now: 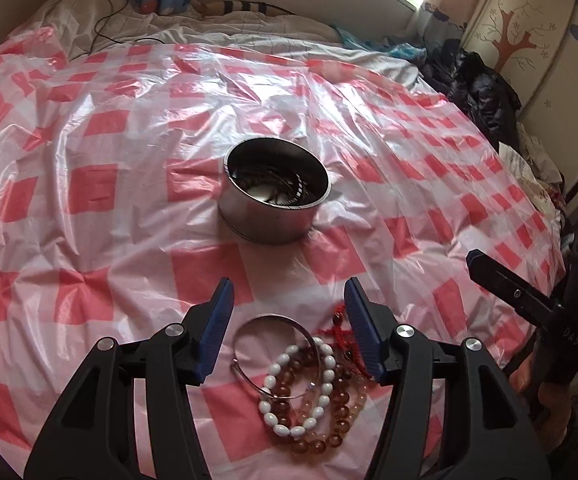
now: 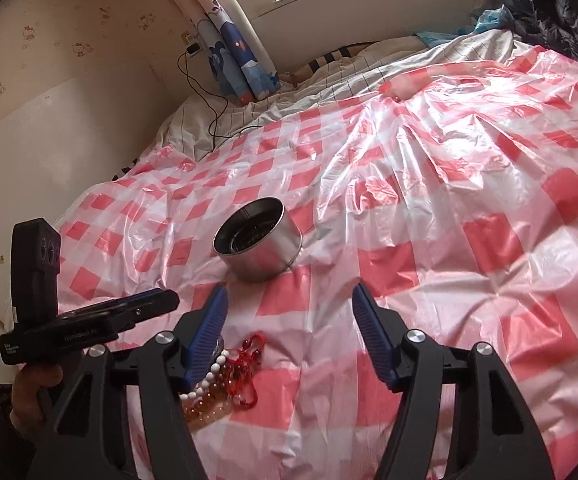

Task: Organize jewelry

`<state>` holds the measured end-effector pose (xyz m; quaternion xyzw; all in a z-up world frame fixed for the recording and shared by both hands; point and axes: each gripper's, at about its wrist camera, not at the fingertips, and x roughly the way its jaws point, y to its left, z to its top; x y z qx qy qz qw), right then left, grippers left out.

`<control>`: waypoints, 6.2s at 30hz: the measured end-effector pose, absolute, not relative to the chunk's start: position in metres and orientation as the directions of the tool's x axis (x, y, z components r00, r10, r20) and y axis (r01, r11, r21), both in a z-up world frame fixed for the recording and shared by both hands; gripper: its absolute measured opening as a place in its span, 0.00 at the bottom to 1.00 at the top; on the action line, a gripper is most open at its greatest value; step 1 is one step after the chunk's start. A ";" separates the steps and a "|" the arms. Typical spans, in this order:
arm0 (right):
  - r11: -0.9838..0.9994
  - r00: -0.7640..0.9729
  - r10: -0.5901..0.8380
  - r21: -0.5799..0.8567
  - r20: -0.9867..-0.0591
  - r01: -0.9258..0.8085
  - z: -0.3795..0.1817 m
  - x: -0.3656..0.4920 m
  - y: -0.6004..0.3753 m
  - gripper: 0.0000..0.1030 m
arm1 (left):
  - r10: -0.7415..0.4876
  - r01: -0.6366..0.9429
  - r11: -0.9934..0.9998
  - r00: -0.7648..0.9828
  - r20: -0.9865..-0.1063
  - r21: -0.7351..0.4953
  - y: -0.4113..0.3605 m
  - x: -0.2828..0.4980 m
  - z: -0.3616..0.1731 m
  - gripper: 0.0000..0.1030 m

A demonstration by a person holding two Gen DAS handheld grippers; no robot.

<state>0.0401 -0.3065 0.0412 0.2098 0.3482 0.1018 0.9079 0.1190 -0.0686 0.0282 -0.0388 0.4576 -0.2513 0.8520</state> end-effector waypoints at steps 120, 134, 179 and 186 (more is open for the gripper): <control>0.707 0.559 0.627 0.697 -0.543 -0.117 -0.008 0.105 -0.261 0.13 | -0.299 0.341 0.926 0.404 -0.865 -0.161 -0.060 0.148 -0.020 0.08; 0.663 0.575 0.661 0.735 -0.482 -0.146 -0.001 0.102 -0.265 0.13 | -0.242 0.347 0.937 0.574 -0.782 -0.036 -0.063 0.136 0.028 0.08; 0.672 0.665 0.614 0.724 -0.426 -0.155 0.041 0.161 -0.293 0.13 | -0.615 0.347 0.788 0.489 -0.619 -0.508 -0.083 0.219 0.049 0.08; 0.775 0.623 0.558 0.612 -0.547 -0.157 0.031 0.211 -0.260 0.15 | -0.498 0.229 0.866 0.481 -0.721 -0.445 -0.074 0.237 0.031 0.45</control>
